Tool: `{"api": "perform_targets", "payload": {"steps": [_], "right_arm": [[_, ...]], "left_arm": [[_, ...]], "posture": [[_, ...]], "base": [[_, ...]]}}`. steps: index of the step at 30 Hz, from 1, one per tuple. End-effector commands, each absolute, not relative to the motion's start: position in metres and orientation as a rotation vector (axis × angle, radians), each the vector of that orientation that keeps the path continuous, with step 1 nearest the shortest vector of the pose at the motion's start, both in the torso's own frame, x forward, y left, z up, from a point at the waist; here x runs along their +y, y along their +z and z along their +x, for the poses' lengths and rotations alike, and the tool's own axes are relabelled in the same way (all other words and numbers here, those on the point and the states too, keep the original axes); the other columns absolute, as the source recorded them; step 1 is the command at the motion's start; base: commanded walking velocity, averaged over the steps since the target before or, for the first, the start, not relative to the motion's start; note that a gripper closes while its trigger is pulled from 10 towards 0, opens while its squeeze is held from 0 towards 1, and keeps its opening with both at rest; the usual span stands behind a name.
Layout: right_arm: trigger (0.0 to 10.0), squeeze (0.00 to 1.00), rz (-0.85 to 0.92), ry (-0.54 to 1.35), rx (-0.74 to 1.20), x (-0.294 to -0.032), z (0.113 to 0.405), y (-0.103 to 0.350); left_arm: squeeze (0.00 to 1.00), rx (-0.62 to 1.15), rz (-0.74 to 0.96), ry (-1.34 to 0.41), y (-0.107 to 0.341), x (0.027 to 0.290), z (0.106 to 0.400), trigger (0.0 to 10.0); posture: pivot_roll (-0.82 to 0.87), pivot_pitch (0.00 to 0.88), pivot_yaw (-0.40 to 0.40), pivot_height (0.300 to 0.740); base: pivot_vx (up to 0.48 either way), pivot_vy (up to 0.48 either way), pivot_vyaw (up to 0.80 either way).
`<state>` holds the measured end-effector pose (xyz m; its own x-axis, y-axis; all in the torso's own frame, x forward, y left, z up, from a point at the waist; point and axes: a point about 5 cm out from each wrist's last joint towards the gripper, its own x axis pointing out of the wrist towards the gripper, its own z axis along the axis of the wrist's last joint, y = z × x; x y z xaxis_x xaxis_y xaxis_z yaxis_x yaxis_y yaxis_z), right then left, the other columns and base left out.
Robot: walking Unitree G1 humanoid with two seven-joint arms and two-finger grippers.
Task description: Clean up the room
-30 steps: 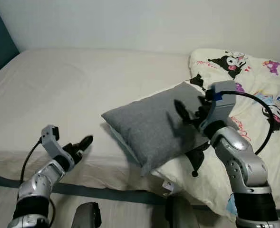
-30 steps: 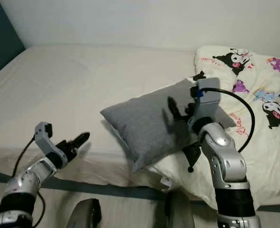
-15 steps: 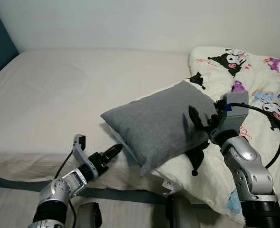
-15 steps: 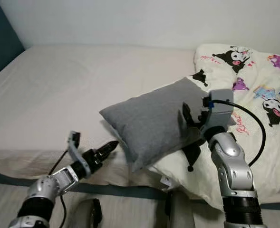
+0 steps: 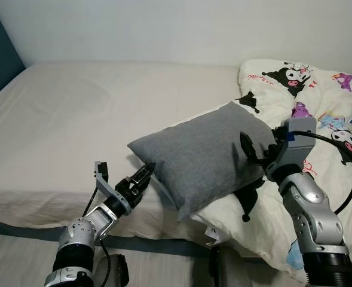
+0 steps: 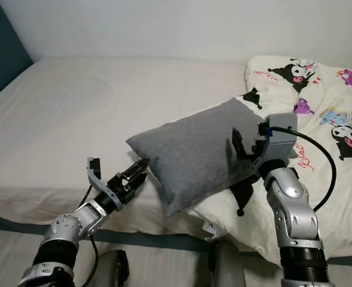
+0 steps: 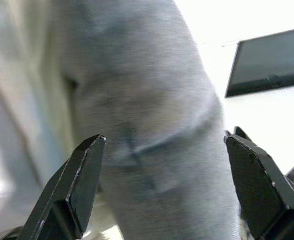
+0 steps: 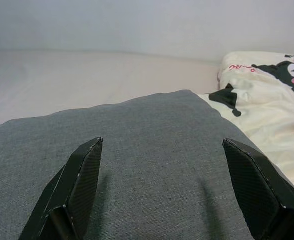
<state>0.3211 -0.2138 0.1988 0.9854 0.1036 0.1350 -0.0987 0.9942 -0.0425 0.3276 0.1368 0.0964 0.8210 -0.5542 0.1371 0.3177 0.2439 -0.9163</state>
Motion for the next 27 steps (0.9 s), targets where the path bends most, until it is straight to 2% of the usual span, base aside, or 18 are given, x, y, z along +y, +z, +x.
{"api": "perform_targets", "payload": {"steps": [1, 3, 5, 9, 10, 12, 13, 15, 18, 26, 27], "right_arm": [[10.0, 0.00, -0.040, 0.105, -0.129, -0.213, 0.321, 0.194], [10.0, 0.00, -0.042, 0.107, -0.126, -0.213, 0.321, 0.192], [10.0, 0.00, -0.043, 0.109, -0.120, -0.211, 0.321, 0.190], [10.0, 0.00, -0.044, 0.112, -0.116, -0.210, 0.322, 0.189], [10.0, 0.00, -0.046, 0.113, -0.113, -0.209, 0.322, 0.188], [10.0, 0.00, -0.046, 0.113, -0.113, -0.209, 0.322, 0.188], [10.0, 0.00, -0.048, 0.114, -0.110, -0.208, 0.322, 0.187], [10.0, 0.00, -0.048, 0.114, -0.110, -0.208, 0.322, 0.187], [10.0, 0.00, -0.046, 0.111, -0.107, -0.207, 0.323, 0.186], [10.0, 0.00, -0.043, 0.103, -0.108, -0.208, 0.324, 0.186], [10.0, 0.00, -0.043, 0.099, -0.109, -0.208, 0.324, 0.186]], "left_arm": [[1.00, 0.233, -1.185, -0.628, 0.098, 0.137, 0.326, 10.0], [1.00, 0.242, -1.145, -0.662, 0.101, 0.131, 0.325, 10.0], [1.00, 0.242, -1.088, -0.725, 0.111, 0.114, 0.325, 10.0], [1.00, 0.235, -1.059, -0.765, 0.120, 0.101, 0.327, 10.0], [0.30, 0.258, -0.998, -0.790, 0.124, 0.089, 0.328, 10.0], [0.30, 0.258, -0.998, -0.790, 0.124, 0.089, 0.328, 10.0], [0.00, 0.302, -0.899, -0.767, 0.122, 0.078, 0.331, 10.0], [0.00, 0.302, -0.899, -0.767, 0.122, 0.078, 0.331, 10.0], [0.00, 0.399, -0.734, -0.622, 0.107, 0.071, 0.340, 10.0], [0.00, 0.453, -0.707, -0.552, 0.105, 0.070, 0.344, 10.0], [0.00, 0.485, -0.626, -0.525, 0.103, 0.070, 0.345, 10.0]], "posture": [[0.02, 0.196, 0.004, 0.578], [0.02, 0.197, 0.004, 0.578], [0.03, 0.199, 0.005, 0.578], [0.03, 0.199, 0.007, 0.578], [0.03, 0.199, 0.007, 0.578], [0.03, 0.199, 0.007, 0.578], [0.04, 0.205, 0.013, 0.578], [0.04, 0.205, 0.013, 0.578], [0.04, 0.207, 0.017, 0.578], [0.04, 0.212, 0.021, 0.578], [0.04, 0.212, 0.022, 0.578]], "base": [[0.000, 0.000, 0.00], [0.000, 0.000, 0.00], [0.000, 0.000, 0.00], [0.000, 0.000, 0.00], [0.000, 0.000, 0.00], [0.000, 0.000, 0.00], [0.000, 0.000, 0.00], [0.000, 0.000, 0.00], [0.000, 0.000, 0.00], [0.000, 0.000, 0.00], [0.000, 0.000, 0.00]]}}
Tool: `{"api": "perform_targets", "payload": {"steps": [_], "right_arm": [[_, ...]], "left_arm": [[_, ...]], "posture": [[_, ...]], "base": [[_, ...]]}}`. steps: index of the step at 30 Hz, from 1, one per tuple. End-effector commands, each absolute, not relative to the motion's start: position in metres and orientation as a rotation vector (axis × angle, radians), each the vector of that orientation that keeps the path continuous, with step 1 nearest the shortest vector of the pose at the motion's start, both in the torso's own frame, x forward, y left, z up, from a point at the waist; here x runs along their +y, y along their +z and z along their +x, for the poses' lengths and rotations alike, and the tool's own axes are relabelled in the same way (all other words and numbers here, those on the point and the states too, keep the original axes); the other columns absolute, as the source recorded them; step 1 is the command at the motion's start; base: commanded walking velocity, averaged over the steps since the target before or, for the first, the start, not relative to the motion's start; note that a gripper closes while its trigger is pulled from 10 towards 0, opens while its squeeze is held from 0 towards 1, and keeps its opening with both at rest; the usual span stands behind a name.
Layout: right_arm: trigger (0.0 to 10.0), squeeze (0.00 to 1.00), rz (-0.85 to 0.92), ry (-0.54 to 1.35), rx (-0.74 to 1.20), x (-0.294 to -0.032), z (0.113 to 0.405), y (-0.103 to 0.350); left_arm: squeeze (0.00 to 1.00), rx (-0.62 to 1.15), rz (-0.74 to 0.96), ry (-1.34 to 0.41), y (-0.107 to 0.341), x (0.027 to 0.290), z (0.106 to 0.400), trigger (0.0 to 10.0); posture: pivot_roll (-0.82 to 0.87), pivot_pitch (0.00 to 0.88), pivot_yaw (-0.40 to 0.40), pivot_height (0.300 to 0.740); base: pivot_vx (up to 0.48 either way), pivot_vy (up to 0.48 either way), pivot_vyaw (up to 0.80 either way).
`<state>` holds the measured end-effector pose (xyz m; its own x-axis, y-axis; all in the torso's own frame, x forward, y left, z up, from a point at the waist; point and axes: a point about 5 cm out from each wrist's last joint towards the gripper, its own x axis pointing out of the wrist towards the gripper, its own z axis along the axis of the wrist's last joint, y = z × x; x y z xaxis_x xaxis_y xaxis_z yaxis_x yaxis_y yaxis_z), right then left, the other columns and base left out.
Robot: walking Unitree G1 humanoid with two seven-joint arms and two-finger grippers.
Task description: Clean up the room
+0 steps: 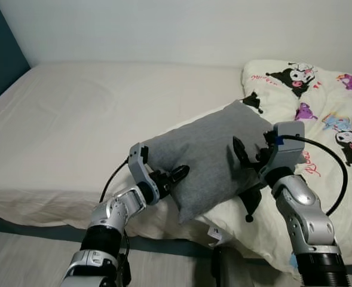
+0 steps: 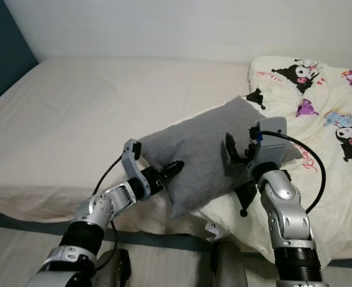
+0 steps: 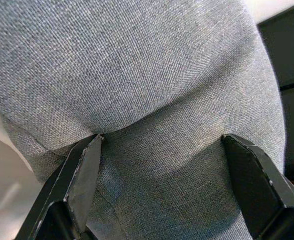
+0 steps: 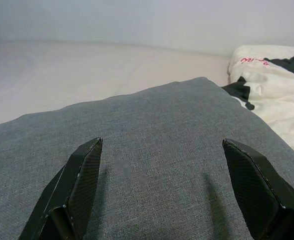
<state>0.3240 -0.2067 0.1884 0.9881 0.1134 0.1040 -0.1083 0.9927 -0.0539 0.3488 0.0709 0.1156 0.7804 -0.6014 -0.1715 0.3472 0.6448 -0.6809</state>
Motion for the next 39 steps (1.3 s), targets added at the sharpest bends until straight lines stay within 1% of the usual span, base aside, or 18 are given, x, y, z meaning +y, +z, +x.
{"api": "perform_targets", "payload": {"steps": [1, 2, 3, 4, 7, 8, 19, 22, 23, 25, 26, 28, 31, 34, 36, 37, 38, 39], "right_arm": [[10.0, 0.00, -0.043, 0.098, -0.109, -0.209, 0.325, 0.186], [10.0, 0.00, -0.042, 0.097, -0.109, -0.209, 0.325, 0.185], [10.0, 0.00, -0.040, 0.096, -0.109, -0.209, 0.325, 0.185], [10.0, 0.00, -0.039, 0.095, -0.110, -0.209, 0.325, 0.185], [10.0, 0.00, -0.038, 0.094, -0.112, -0.208, 0.325, 0.185], [10.0, 0.00, -0.037, 0.094, -0.112, -0.208, 0.325, 0.185], [10.0, 0.00, -0.007, 0.093, -0.119, -0.208, 0.326, 0.187], [10.0, 0.00, 0.037, 0.092, -0.129, -0.214, 0.329, 0.192], [10.0, 0.00, 0.037, 0.092, -0.129, -0.214, 0.329, 0.192], [10.0, 0.00, 0.056, 0.070, -0.136, -0.223, 0.332, 0.197], [10.0, 0.00, 0.056, 0.070, -0.136, -0.223, 0.332, 0.197], [10.0, 0.00, 0.054, 0.038, -0.143, -0.236, 0.335, 0.202], [10.0, 0.00, 0.052, 0.028, -0.144, -0.240, 0.336, 0.203], [10.0, 0.00, 0.042, 0.017, -0.142, -0.249, 0.340, 0.206], [10.0, 0.00, 0.042, 0.017, -0.142, -0.249, 0.340, 0.206], [10.0, 0.00, 0.036, 0.015, -0.141, -0.251, 0.341, 0.207], [10.0, 0.00, 0.036, 0.015, -0.141, -0.251, 0.341, 0.207], [10.0, 0.00, 0.033, 0.013, -0.142, -0.254, 0.342, 0.209]], "left_arm": [[0.00, 0.495, -0.590, -0.512, 0.102, 0.070, 0.346, 10.0], [0.00, 0.506, -0.568, -0.497, 0.101, 0.070, 0.347, 10.0], [0.00, 0.496, -0.579, -0.502, 0.103, 0.069, 0.348, 7.8], [0.00, 0.487, -0.605, -0.502, 0.105, 0.067, 0.349, 0.6], [0.00, 0.477, -0.635, -0.503, 0.107, 0.066, 0.349, 0.6], [0.00, 0.472, -0.661, -0.504, 0.109, 0.065, 0.349, 0.0], [0.00, 0.463, -0.737, -0.499, 0.111, 0.067, 0.347, 0.0], [0.00, 0.437, -0.776, -0.594, 0.114, 0.070, 0.339, 0.0], [0.00, 0.437, -0.776, -0.594, 0.114, 0.070, 0.339, 0.0], [0.00, 0.427, -0.795, -0.653, 0.118, 0.074, 0.335, 0.0], [0.00, 0.427, -0.795, -0.653, 0.118, 0.074, 0.335, 0.0], [0.00, 0.410, -0.822, -0.753, 0.124, 0.082, 0.326, 0.0], [0.00, 0.403, -0.830, -0.792, 0.127, 0.085, 0.322, 0.0], [0.00, 0.378, -0.822, -0.882, 0.134, 0.101, 0.311, 0.0], [0.00, 0.378, -0.822, -0.882, 0.134, 0.101, 0.311, 0.0], [0.00, 0.364, -0.811, -0.904, 0.136, 0.110, 0.309, 0.0], [0.00, 0.364, -0.811, -0.904, 0.136, 0.110, 0.309, 0.0], [0.00, 0.352, -0.800, -0.926, 0.139, 0.120, 0.307, 0.0]], "posture": [[0.04, 0.212, 0.022, 0.578], [0.04, 0.209, 0.022, 0.578], [0.04, 0.207, 0.022, 0.578], [0.04, 0.207, 0.022, 0.578], [0.04, 0.207, 0.022, 0.578], [0.04, 0.202, 0.022, 0.578], [0.04, 0.186, 0.023, 0.578], [0.04, 0.179, 0.022, 0.578], [0.04, 0.179, 0.022, 0.578], [0.04, 0.176, 0.021, 0.578], [0.04, 0.176, 0.021, 0.578], [0.04, 0.171, 0.015, 0.578], [0.04, 0.171, 0.015, 0.578], [0.04, 0.170, 0.010, 0.578], [0.04, 0.170, 0.010, 0.578], [0.04, 0.169, 0.010, 0.578], [0.04, 0.169, 0.010, 0.578], [0.04, 0.169, 0.008, 0.578]], "base": [[0.000, 0.000, 0.00], [0.000, 0.000, 0.00], [0.000, 0.000, 0.00], [0.000, 0.000, 0.00], [0.000, 0.000, 0.00], [0.000, 0.000, 0.00], [0.000, 0.000, 0.00], [0.000, 0.000, 0.00], [0.000, 0.000, 0.00], [0.000, 0.000, 0.00], [0.000, 0.000, 0.00], [0.000, 0.000, 0.00], [0.000, 0.000, 0.00], [0.000, 0.000, 0.00], [0.000, 0.000, 0.00], [0.000, 0.000, 0.00], [0.000, 0.000, 0.00], [0.000, 0.000, 0.00]]}}
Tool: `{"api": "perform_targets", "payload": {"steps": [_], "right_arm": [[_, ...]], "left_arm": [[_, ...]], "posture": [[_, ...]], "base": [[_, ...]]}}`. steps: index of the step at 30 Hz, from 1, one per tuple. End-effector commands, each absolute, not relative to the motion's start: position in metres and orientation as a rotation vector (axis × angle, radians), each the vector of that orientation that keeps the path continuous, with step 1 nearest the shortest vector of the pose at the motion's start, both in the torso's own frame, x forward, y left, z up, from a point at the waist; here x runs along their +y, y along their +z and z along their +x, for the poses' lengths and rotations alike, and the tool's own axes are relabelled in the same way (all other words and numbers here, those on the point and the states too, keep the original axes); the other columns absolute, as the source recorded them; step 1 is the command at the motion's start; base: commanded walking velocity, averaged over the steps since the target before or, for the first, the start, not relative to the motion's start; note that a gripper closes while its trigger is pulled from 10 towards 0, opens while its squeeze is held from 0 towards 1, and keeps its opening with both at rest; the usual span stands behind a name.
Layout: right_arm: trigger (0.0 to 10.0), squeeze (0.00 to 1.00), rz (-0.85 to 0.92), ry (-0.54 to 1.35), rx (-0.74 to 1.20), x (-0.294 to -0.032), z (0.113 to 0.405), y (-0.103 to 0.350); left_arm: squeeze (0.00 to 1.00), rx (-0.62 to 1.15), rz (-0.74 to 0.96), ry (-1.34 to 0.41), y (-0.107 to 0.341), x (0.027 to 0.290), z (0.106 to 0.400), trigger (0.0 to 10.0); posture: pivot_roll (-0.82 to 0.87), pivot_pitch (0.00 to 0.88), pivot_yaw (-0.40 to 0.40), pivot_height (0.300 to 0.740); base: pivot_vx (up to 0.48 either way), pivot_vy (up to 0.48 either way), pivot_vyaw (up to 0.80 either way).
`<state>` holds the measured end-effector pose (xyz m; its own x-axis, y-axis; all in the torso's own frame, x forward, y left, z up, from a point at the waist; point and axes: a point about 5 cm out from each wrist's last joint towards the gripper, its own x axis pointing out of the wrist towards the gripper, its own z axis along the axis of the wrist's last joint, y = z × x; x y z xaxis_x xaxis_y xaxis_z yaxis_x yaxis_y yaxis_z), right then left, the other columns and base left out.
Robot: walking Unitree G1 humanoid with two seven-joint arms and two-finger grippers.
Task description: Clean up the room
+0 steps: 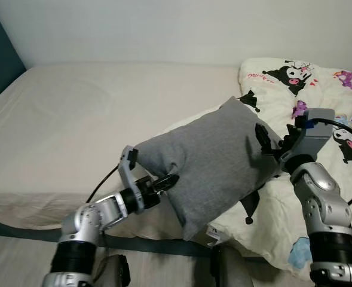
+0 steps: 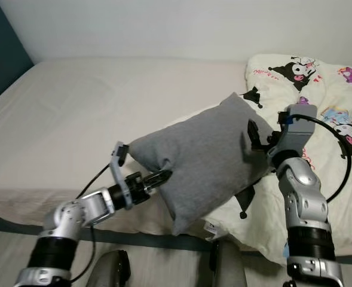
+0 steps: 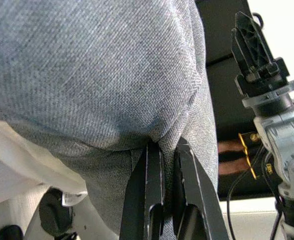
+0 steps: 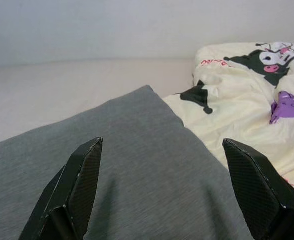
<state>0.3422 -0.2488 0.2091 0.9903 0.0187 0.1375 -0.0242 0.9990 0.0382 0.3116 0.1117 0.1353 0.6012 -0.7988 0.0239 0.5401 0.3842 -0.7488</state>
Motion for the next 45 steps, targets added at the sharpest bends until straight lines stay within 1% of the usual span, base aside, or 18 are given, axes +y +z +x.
{"api": "perform_targets", "payload": {"steps": [1, 2, 3, 5, 7, 13, 14, 15, 16, 19, 20, 21, 25, 27, 34, 37, 43, 45], "right_arm": [[10.0, 0.00, 0.033, 0.013, -0.142, -0.254, 0.342, 0.209], [10.0, 0.00, 0.031, 0.006, -0.145, -0.260, 0.344, 0.212], [10.0, 0.00, 0.031, 0.006, -0.145, -0.260, 0.344, 0.212], [10.0, 0.00, 0.039, -0.004, -0.148, -0.272, 0.347, 0.219], [10.0, 0.00, 0.060, -0.006, -0.139, -0.282, 0.349, 0.222], [10.0, 0.00, 0.073, 0.004, -0.100, -0.293, 0.352, 0.220], [10.0, 0.00, 0.098, 0.033, -0.061, -0.297, 0.355, 0.215], [10.0, 0.00, 0.098, 0.033, -0.061, -0.297, 0.355, 0.215], [10.0, 0.24, 0.152, 0.069, -0.028, -0.298, 0.357, 0.210], [10.0, 0.24, 0.227, 0.116, 0.008, -0.297, 0.359, 0.203], [10.0, 1.00, 0.249, 0.195, 0.086, -0.291, 0.358, 0.186], [10.0, 1.00, 0.270, 0.255, 0.145, -0.287, 0.357, 0.175], [10.0, 1.00, 0.286, 0.297, 0.221, -0.283, 0.354, 0.157], [10.0, 1.00, 0.253, 0.231, 0.225, -0.287, 0.354, 0.146], [10.0, 1.00, 0.235, 0.110, 0.168, -0.303, 0.351, 0.145], [10.0, 1.00, 0.224, -0.010, 0.161, -0.316, 0.348, 0.144], [10.0, 1.00, 0.232, -0.030, 0.208, -0.314, 0.346, 0.133], [10.0, 1.00, 0.286, -0.003, 0.266, -0.304, 0.345, 0.120]], "left_arm": [[0.00, 0.352, -0.800, -0.926, 0.139, 0.120, 0.307, 0.0], [0.00, 0.345, -0.774, -0.944, 0.142, 0.133, 0.306, 0.0], [0.00, 0.345, -0.774, -0.944, 0.142, 0.133, 0.306, 0.0], [0.00, 0.329, -0.719, -0.966, 0.151, 0.159, 0.305, 0.0], [0.00, 0.326, -0.681, -0.972, 0.158, 0.174, 0.306, 0.0], [0.00, 0.358, -0.616, -0.979, 0.158, 0.185, 0.306, 0.0], [0.00, 0.384, -0.558, -0.957, 0.154, 0.189, 0.307, 0.0], [0.00, 0.384, -0.558, -0.957, 0.154, 0.189, 0.307, 0.0], [0.00, 0.384, -0.520, -0.916, 0.148, 0.189, 0.311, 0.0], [0.00, 0.381, -0.476, -0.872, 0.142, 0.189, 0.315, 0.0], [0.00, 0.378, -0.440, -0.841, 0.134, 0.183, 0.317, 0.0], [0.00, 0.376, -0.413, -0.822, 0.130, 0.179, 0.318, 0.0], [0.00, 0.375, -0.370, -0.791, 0.123, 0.173, 0.320, 0.0], [0.00, 0.379, -0.341, -0.745, 0.119, 0.170, 0.323, 0.0], [0.00, 0.368, -0.318, -0.714, 0.119, 0.174, 0.326, 0.0], [0.00, 0.370, -0.293, -0.708, 0.119, 0.179, 0.326, 0.0], [0.00, 0.368, -0.285, -0.706, 0.120, 0.183, 0.326, 0.0], [0.00, 0.366, -0.282, -0.705, 0.122, 0.184, 0.326, 0.0]], "posture": [[0.04, 0.169, 0.008, 0.578], [0.04, 0.172, 0.008, 0.578], [0.04, 0.172, 0.008, 0.578], [0.04, 0.176, 0.007, 0.578], [0.05, 0.177, 0.005, 0.578], [0.05, 0.181, 0.005, 0.578], [0.05, 0.182, 0.006, 0.578], [0.05, 0.182, 0.006, 0.578], [0.05, 0.186, 0.009, 0.578], [0.05, 0.186, 0.009, 0.578], [0.05, 0.197, 0.014, 0.578], [0.05, 0.201, 0.014, 0.578], [0.07, 0.210, 0.013, 0.578], [0.08, 0.222, 0.012, 0.578], [0.12, 0.238, 0.018, 0.578], [0.14, 0.246, 0.027, 0.578], [0.15, 0.251, 0.032, 0.578], [0.16, 0.256, 0.040, 0.578]], "base": [[0.000, 0.000, 0.00], [0.000, 0.000, 0.00], [0.000, 0.000, 0.00], [0.000, 0.000, 0.00], [0.000, 0.000, 0.00], [0.000, 0.000, 0.00], [0.000, 0.000, 0.00], [0.000, 0.000, 0.00], [0.000, 0.000, 0.00], [0.000, 0.000, 0.00], [0.000, 0.000, 0.00], [0.000, 0.000, 0.00], [0.000, 0.000, 0.00], [0.000, 0.000, 0.00], [0.000, 0.000, 0.00], [0.000, 0.000, 0.00], [0.000, 0.000, 0.00], [0.000, 0.000, 0.00]]}}
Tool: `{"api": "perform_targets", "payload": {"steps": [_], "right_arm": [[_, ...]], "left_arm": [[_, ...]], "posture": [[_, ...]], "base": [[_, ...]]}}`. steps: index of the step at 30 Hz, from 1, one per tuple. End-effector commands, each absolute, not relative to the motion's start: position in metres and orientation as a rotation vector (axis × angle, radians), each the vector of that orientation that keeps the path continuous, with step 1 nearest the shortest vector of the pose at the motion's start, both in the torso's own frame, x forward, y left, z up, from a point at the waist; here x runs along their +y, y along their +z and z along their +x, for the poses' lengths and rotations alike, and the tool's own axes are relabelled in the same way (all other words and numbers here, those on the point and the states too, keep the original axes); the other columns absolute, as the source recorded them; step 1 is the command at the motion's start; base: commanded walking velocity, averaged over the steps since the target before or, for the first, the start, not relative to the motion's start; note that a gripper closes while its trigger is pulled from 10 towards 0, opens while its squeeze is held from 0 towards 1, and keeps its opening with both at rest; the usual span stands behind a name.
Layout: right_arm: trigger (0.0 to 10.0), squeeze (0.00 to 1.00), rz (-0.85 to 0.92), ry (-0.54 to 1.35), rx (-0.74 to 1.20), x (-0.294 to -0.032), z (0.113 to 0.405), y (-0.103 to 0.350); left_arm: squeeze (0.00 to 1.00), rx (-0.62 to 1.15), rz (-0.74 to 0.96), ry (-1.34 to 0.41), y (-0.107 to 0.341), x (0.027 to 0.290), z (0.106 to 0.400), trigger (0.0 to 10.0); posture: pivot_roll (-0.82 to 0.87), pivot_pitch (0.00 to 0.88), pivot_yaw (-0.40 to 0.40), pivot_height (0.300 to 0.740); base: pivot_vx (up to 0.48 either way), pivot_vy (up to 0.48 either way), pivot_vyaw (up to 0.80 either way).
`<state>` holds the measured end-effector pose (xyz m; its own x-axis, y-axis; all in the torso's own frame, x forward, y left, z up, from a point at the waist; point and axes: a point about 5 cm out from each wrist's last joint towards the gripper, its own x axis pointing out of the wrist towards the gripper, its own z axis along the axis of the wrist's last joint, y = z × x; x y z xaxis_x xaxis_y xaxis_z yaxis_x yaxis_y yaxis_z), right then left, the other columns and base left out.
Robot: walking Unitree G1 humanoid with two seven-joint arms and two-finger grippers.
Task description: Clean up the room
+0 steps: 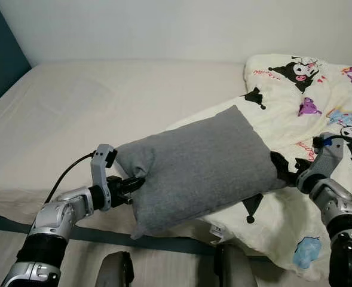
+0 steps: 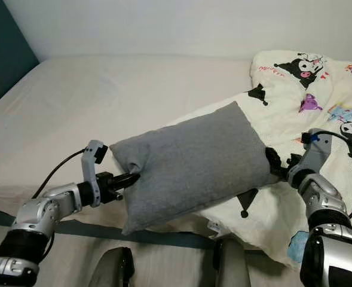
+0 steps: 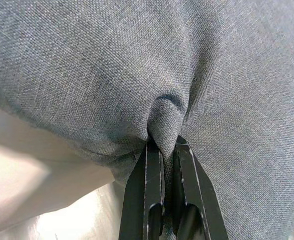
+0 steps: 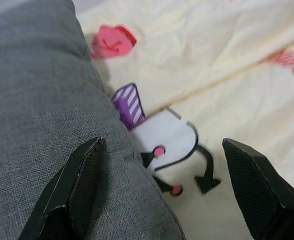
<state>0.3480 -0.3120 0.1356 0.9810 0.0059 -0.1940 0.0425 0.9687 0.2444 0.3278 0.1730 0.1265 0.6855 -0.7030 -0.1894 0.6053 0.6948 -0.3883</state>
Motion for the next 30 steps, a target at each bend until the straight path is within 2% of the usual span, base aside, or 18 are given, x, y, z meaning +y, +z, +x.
{"api": "perform_targets", "payload": {"steps": [1, 3, 12, 13, 16, 17, 19, 20, 21, 22, 30], "right_arm": [[10.0, 1.00, 0.286, -0.003, 0.266, -0.304, 0.345, 0.120], [10.0, 1.00, 0.399, 0.050, 0.310, -0.285, 0.344, 0.103], [10.0, 1.00, 0.551, 0.115, 0.362, -0.262, 0.343, 0.087], [10.0, 1.00, 0.582, 0.172, 0.370, -0.252, 0.344, 0.086], [10.0, 1.00, 0.601, 0.213, 0.374, -0.245, 0.345, 0.086], [10.0, 1.00, 0.589, 0.367, 0.361, -0.225, 0.351, 0.093], [10.0, 1.00, 0.578, 0.421, 0.351, -0.219, 0.354, 0.097], [10.0, 0.83, 0.560, 0.477, 0.333, -0.212, 0.357, 0.103], [10.0, 0.83, 0.560, 0.477, 0.333, -0.212, 0.357, 0.103], [10.0, 0.00, 0.551, 0.530, 0.304, -0.207, 0.360, 0.110], [10.0, 0.00, 0.472, 0.655, 0.270, -0.190, 0.364, 0.124]], "left_arm": [[0.00, 0.366, -0.282, -0.705, 0.122, 0.184, 0.326, 0.0], [0.00, 0.363, -0.276, -0.711, 0.124, 0.183, 0.326, 0.0], [0.00, 0.359, -0.271, -0.715, 0.126, 0.184, 0.327, 0.0], [0.00, 0.358, -0.272, -0.717, 0.126, 0.182, 0.328, 0.0], [0.00, 0.358, -0.273, -0.718, 0.126, 0.181, 0.329, 0.0], [0.00, 0.351, -0.285, -0.734, 0.126, 0.172, 0.328, 0.0], [0.00, 0.348, -0.290, -0.741, 0.126, 0.169, 0.328, 0.0], [0.00, 0.346, -0.303, -0.749, 0.125, 0.164, 0.327, 0.0], [0.00, 0.346, -0.303, -0.749, 0.125, 0.164, 0.327, 0.0], [0.00, 0.343, -0.311, -0.758, 0.124, 0.158, 0.325, 0.0], [0.00, 0.322, -0.362, -0.756, 0.121, 0.142, 0.317, 0.0]], "posture": [[0.16, 0.256, 0.040, 0.578], [0.18, 0.262, 0.044, 0.578], [0.19, 0.264, 0.047, 0.578], [0.18, 0.265, 0.048, 0.578], [0.18, 0.265, 0.048, 0.578], [0.17, 0.258, 0.047, 0.578], [0.17, 0.258, 0.047, 0.578], [0.16, 0.253, 0.044, 0.578], [0.16, 0.253, 0.044, 0.578], [0.15, 0.251, 0.044, 0.578], [0.13, 0.241, 0.039, 0.578]], "base": [[0.000, 0.000, 0.00], [0.000, 0.000, 0.00], [0.000, 0.000, 0.00], [0.000, 0.000, 0.00], [0.000, 0.000, 0.00], [0.000, 0.000, 0.00], [0.000, 0.000, 0.00], [0.000, 0.000, 0.00], [0.000, 0.000, 0.00], [0.000, 0.000, 0.00], [0.000, 0.000, 0.00]]}}
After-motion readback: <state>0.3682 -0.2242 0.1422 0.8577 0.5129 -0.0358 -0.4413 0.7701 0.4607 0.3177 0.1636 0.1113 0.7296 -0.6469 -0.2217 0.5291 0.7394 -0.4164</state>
